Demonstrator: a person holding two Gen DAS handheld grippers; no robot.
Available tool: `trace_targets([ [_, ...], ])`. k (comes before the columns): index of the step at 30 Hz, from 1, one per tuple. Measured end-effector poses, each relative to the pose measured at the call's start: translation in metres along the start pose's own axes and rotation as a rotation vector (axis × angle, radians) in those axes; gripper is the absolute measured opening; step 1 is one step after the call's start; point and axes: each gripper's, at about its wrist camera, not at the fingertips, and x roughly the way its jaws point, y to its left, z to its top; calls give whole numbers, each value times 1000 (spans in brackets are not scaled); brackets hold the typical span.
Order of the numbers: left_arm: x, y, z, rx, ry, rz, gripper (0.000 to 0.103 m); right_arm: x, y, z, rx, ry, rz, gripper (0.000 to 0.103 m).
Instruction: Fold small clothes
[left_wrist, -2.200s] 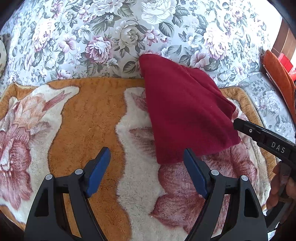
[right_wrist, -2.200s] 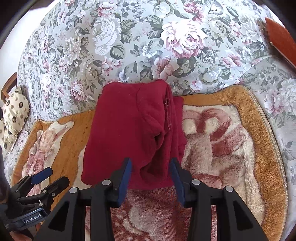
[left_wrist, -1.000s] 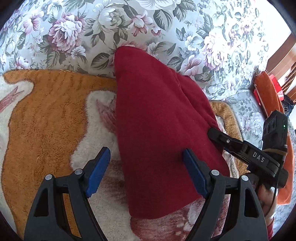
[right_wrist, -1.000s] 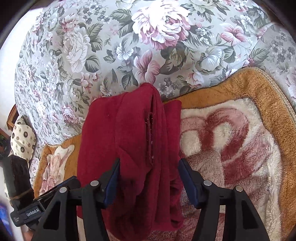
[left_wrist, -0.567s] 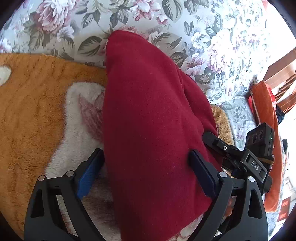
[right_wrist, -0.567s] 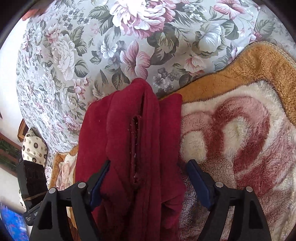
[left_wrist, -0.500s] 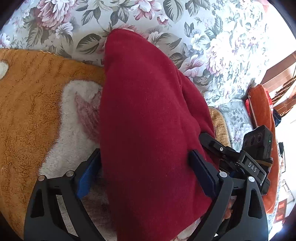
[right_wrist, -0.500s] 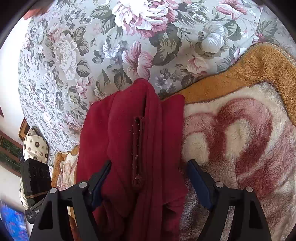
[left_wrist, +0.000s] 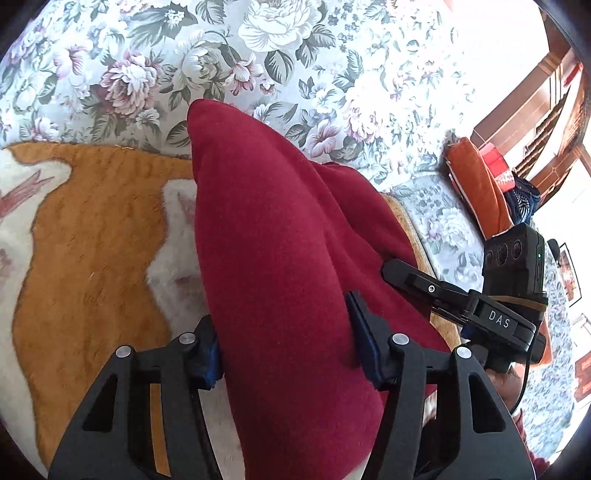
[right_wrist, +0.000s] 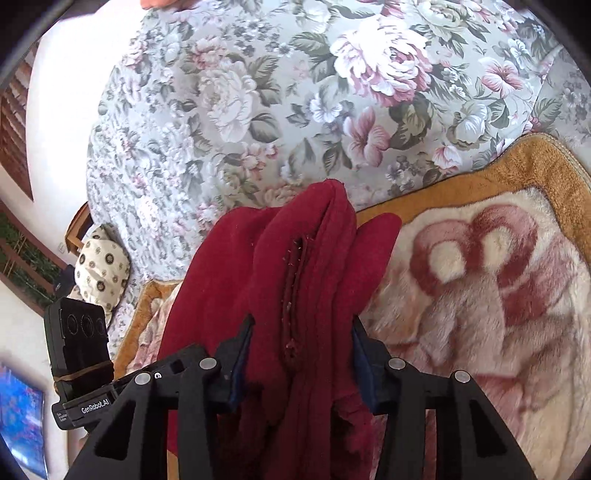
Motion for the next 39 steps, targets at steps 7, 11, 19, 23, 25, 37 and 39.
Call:
trace_targets([
  [7,-19,12,-72,29,125,135,63,1,10,-82,12,142,-102,52],
  [11,-47,5,-78,48,52,236,66,-35,26,-81,6,42,-123,53],
  [19,-45,-13,-77,126,30,361,66,-17,94,-62,-246,26,-164,38],
  [23,-31,-11,-77,115,29,362,70,28,79,-60,-303,108,-342,23],
  [25,-28,-9,-76,102,26,349,72,37,57,-59,-269,113,-341,16],
  [37,-30,-13,-81,76,7,389,72,-23,94,-104,-348,97,-325,18],
  [39,-31,-15,-83,77,-5,395,72,-5,85,-119,-376,155,-399,19],
])
